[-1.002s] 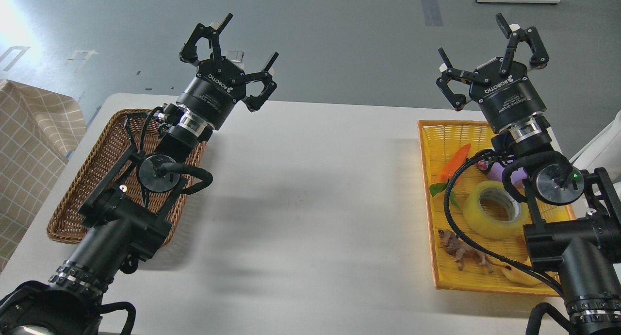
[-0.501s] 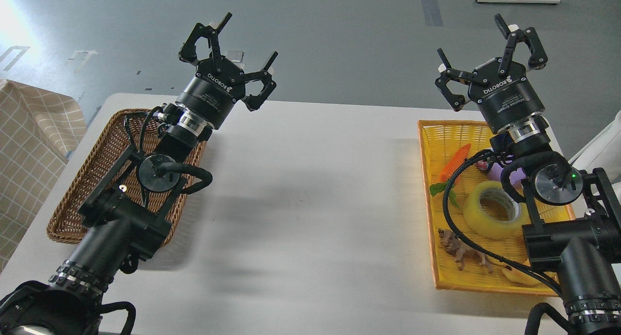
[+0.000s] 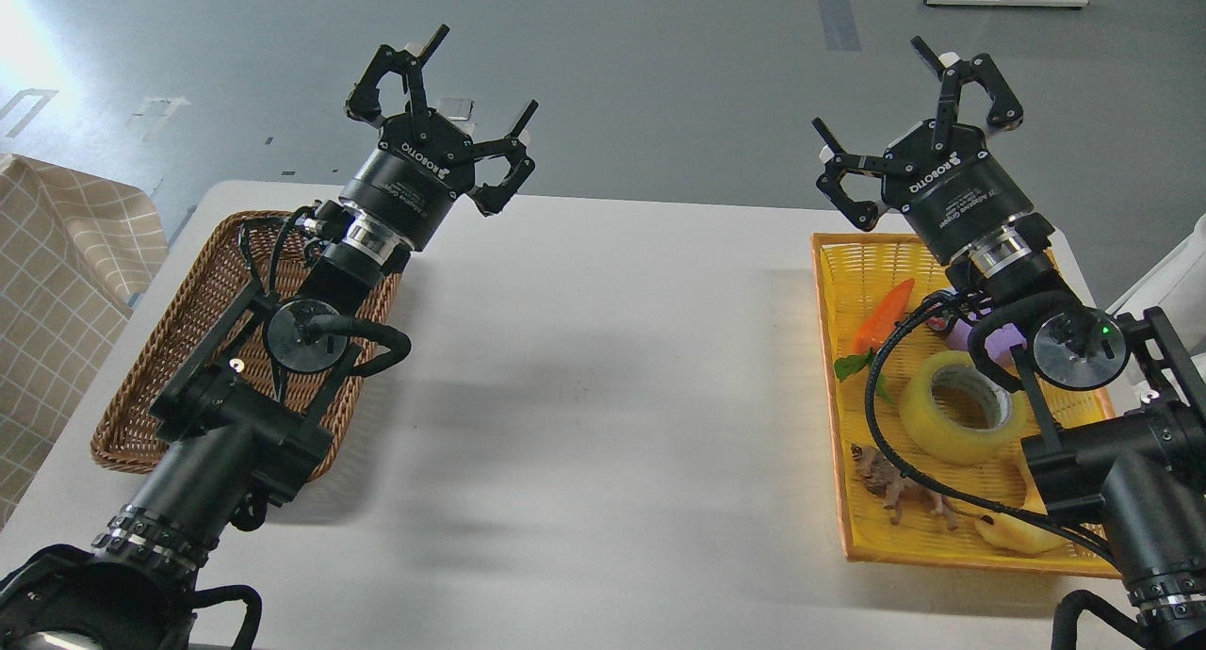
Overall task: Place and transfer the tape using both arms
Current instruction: 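Swing the right gripper sideways and lower it toward the yellow tape roll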
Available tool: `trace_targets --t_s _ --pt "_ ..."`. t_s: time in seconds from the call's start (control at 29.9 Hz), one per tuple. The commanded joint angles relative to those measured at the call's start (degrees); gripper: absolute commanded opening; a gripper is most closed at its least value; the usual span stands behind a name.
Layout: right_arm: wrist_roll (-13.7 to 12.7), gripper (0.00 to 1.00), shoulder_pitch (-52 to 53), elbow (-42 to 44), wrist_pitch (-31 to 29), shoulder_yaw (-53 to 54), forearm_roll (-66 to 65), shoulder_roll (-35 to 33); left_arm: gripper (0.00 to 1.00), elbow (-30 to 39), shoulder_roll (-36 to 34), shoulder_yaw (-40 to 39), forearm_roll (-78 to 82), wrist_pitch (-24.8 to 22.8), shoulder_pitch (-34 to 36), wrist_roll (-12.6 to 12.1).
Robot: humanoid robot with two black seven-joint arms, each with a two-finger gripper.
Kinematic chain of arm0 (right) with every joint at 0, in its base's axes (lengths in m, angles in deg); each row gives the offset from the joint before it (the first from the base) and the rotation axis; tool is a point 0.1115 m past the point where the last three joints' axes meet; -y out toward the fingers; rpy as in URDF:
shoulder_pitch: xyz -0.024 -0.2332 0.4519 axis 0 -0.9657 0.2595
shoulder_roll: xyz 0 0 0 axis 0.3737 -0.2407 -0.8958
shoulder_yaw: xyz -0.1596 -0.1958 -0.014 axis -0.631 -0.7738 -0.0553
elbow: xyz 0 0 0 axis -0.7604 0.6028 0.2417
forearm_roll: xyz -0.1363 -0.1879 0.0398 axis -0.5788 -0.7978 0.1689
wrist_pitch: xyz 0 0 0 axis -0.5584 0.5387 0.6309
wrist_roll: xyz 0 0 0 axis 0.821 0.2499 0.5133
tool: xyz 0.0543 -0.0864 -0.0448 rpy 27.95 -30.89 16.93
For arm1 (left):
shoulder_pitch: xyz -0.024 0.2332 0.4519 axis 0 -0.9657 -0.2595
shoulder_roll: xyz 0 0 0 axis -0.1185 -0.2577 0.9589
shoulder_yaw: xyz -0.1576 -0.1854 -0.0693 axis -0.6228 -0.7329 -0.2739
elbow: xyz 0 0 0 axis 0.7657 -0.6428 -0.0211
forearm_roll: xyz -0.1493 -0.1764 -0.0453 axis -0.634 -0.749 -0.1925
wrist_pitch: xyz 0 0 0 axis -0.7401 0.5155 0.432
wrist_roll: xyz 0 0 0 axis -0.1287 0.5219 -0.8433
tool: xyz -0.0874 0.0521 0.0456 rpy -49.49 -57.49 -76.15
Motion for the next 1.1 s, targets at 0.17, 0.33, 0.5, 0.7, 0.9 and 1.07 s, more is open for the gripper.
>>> trace_targets --t_s 0.17,0.33,0.5,0.7,0.9,1.07 --pt "-0.16 1.0 6.05 -1.23 0.0 -13.8 -4.61 -14.0 0.98 0.0 0.0 0.0 0.0 0.0 0.0 0.02" --pt "-0.16 1.0 10.53 -4.66 0.0 -18.98 -12.32 -20.41 0.98 0.0 0.08 0.0 0.0 0.0 0.0 0.02" --pt "-0.24 1.0 11.42 -9.57 0.0 -20.14 -22.78 -24.72 0.98 0.0 0.08 0.0 0.0 0.0 0.09 0.02" --pt "-0.42 1.0 11.07 -16.96 0.0 -24.35 -36.15 -32.36 0.98 0.0 0.17 -0.09 0.0 0.0 0.0 0.02" --pt "-0.86 1.0 11.24 -21.35 0.0 -32.59 -38.45 -42.28 0.98 0.0 0.26 -0.09 0.0 0.0 0.0 0.02" --pt "-6.47 1.0 11.33 -25.22 0.0 -35.96 -40.3 -49.24 0.98 0.0 0.17 0.0 0.0 0.0 0.0 0.02"
